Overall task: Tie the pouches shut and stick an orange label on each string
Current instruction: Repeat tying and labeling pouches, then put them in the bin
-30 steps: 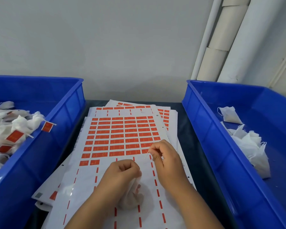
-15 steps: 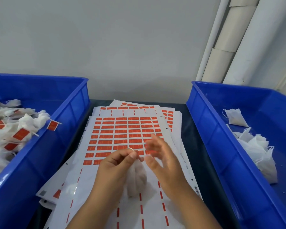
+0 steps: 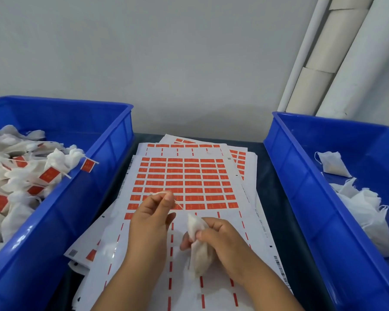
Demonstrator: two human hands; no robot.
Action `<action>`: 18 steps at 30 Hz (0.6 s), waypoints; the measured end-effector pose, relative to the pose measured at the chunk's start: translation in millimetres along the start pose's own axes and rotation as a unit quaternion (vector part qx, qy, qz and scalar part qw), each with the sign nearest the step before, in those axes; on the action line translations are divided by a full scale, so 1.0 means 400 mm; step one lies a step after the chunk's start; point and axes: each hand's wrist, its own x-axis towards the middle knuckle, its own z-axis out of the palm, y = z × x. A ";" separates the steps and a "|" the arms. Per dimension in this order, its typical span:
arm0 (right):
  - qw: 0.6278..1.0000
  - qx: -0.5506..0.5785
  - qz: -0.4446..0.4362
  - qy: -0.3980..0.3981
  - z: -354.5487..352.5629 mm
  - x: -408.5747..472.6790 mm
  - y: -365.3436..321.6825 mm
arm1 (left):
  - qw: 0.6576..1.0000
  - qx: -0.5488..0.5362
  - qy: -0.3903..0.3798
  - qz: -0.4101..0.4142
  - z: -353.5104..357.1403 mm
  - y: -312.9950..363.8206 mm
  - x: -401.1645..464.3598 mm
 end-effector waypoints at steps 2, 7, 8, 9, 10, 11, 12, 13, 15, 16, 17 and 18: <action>0.999 0.045 0.000 -0.015 -0.010 -0.002 -0.001 | 0.999 -0.029 0.024 -0.032 -0.004 0.001 0.013; 0.996 -0.008 0.029 -0.080 -0.018 -0.009 -0.006 | 0.997 -0.040 0.053 -0.046 -0.007 0.008 0.018; 0.994 -0.045 0.046 -0.093 -0.015 -0.011 -0.009 | 0.997 -0.042 0.059 -0.039 -0.006 0.008 0.016; 0.990 -0.069 0.061 -0.103 -0.014 -0.011 -0.009 | 0.996 -0.044 0.065 -0.033 -0.005 0.009 0.015; 0.989 -0.074 0.070 -0.108 -0.014 -0.011 -0.009 | 0.996 -0.043 0.070 -0.026 -0.004 0.009 0.013; 0.990 -0.061 0.068 -0.112 -0.017 -0.011 -0.007 | 0.996 -0.042 0.074 -0.021 -0.003 0.009 0.012; 0.991 -0.036 0.065 -0.112 -0.020 -0.011 -0.006 | 0.996 -0.041 0.075 -0.019 -0.002 0.008 0.012; 0.993 0.000 0.058 -0.106 -0.025 -0.011 -0.003 | 0.996 -0.043 0.074 -0.022 -0.002 0.007 0.013; 0.991 0.104 0.030 -0.075 -0.036 -0.006 0.004 | 0.996 -0.042 0.063 -0.037 -0.001 0.005 0.019; 0.985 0.164 0.007 -0.057 -0.041 -0.002 0.008 | 0.997 -0.039 0.054 -0.045 0.000 0.004 0.021; 0.974 0.222 -0.016 -0.038 -0.045 0.002 0.013 | 0.997 -0.033 0.046 -0.050 0.001 0.001 0.021; 0.961 0.276 -0.029 -0.017 -0.048 0.006 0.014 | 0.998 -0.020 0.040 -0.050 0.004 -0.005 0.020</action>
